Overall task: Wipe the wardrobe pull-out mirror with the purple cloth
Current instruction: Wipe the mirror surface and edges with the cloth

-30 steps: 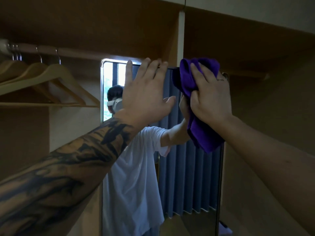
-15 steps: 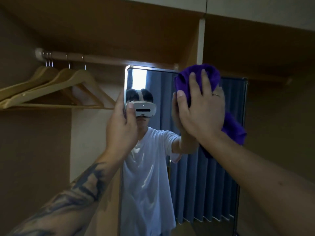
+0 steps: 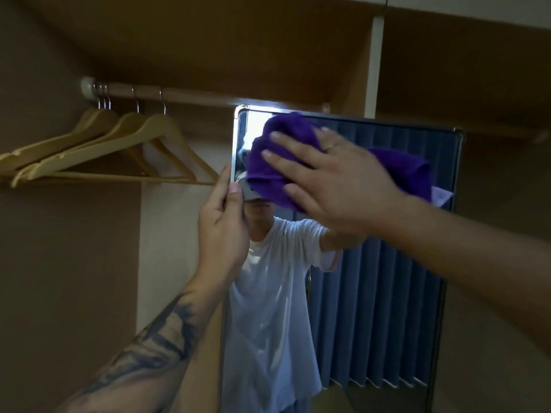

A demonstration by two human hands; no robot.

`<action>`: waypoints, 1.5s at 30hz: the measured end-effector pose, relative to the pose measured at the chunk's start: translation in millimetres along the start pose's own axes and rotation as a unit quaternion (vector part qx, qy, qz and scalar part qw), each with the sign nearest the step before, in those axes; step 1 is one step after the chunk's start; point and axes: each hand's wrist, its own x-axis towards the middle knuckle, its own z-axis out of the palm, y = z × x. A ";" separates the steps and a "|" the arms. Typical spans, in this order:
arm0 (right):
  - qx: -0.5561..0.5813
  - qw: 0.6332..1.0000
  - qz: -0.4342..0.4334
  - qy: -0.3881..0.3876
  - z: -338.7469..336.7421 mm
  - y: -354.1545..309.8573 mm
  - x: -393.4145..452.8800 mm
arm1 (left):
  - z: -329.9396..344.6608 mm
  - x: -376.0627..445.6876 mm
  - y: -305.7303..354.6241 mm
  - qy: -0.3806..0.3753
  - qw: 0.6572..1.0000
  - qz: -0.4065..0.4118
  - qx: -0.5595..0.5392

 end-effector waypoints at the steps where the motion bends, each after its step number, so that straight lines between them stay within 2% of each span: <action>1: -0.014 1.000 0.009 -0.004 1.1 15.6 -10.5 | -0.1 -0.5 0.7 0.009 1.000 -0.003 0.004; 4: -0.019 0.997 0.075 -0.028 7.4 48.2 -53.6 | -0.5 -3.1 2.2 0.025 0.999 -0.012 0.032; 7: 0.024 0.977 0.210 -0.019 15.5 60.4 -97.3 | 0.5 -8.3 6.4 0.017 0.999 -0.003 0.038; 11: 0.113 0.882 0.456 0.041 23.3 37.0 -88.6 | 3.9 -9.8 9.1 0.011 0.999 -0.011 0.049; 14: 0.118 0.838 0.530 0.055 21.8 5.4 -49.7 | 5.4 -10.0 10.9 0.015 0.999 -0.014 0.039; 16: 0.112 0.843 0.524 0.046 17.2 -13.5 -27.9 | 4.0 -10.5 9.9 0.016 0.999 -0.012 0.040; 18: 0.086 0.873 0.479 0.030 11.8 -34.0 -8.5 | 2.8 -10.5 7.9 0.021 0.999 -0.007 0.036; 20: 0.066 0.928 0.366 0.024 7.9 -61.1 8.1 | 0.6 -7.0 5.4 0.027 0.999 -0.008 0.030; 22: 0.063 0.973 0.222 0.025 8.8 -86.1 18.4 | -1.0 -4.5 0.7 0.000 1.000 -0.004 0.015; 25: 0.066 0.987 0.149 0.016 13.8 -88.0 16.7 | -2.8 -6.5 -4.6 -0.034 0.999 -0.005 -0.012; 30: 0.021 0.999 0.024 0.006 21.7 -31.3 -17.7 | -5.1 -8.5 -6.7 -0.004 0.999 -0.010 -0.035; 35: -0.019 0.995 0.099 0.004 30.6 41.5 -72.2 | -3.7 -10.0 -5.4 0.016 1.000 0.009 0.004; 38: -0.001 0.969 0.246 0.001 31.0 66.5 -102.1 | -1.3 -12.2 -1.5 0.027 1.000 0.001 0.006; 40: 0.027 0.930 0.366 0.016 33.2 56.2 -99.5 | -1.1 -14.0 -2.7 0.039 0.999 0.001 0.006; 42: 0.046 0.893 0.447 0.033 29.4 27.8 -81.5 | -0.4 -14.7 -3.2 0.039 0.999 0.000 0.016; 43: 0.052 0.886 0.460 0.037 25.1 11.6 -70.2 | -0.3 -14.7 -1.8 0.038 0.999 -0.001 0.016; 45: 0.044 0.913 0.404 0.027 19.5 -20.7 -53.5 | 0.3 -15.5 0.3 0.038 0.999 -0.008 0.003</action>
